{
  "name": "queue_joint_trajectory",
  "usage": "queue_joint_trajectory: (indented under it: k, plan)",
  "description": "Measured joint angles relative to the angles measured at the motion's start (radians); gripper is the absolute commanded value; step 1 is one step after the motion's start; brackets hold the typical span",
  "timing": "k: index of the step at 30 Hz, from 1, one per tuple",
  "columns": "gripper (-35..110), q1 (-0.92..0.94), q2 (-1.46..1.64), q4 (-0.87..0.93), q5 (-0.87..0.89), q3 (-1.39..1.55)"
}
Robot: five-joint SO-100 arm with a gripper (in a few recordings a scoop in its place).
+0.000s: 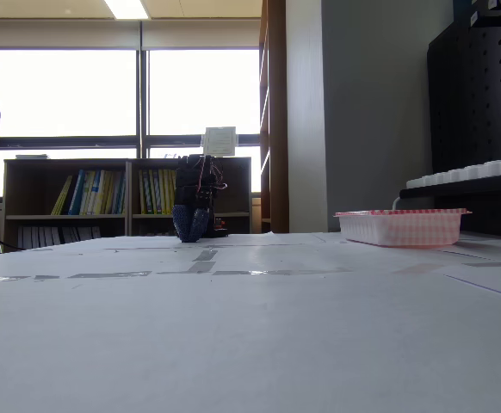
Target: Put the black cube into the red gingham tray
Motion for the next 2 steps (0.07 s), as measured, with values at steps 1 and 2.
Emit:
queue_joint_trajectory:
  k: [1, 2]
  plan:
    - [0, 0.000, 0.000, 0.000, 0.000, 0.000]
    - [0, 0.000, 0.000, 0.000, 0.000, 0.000]
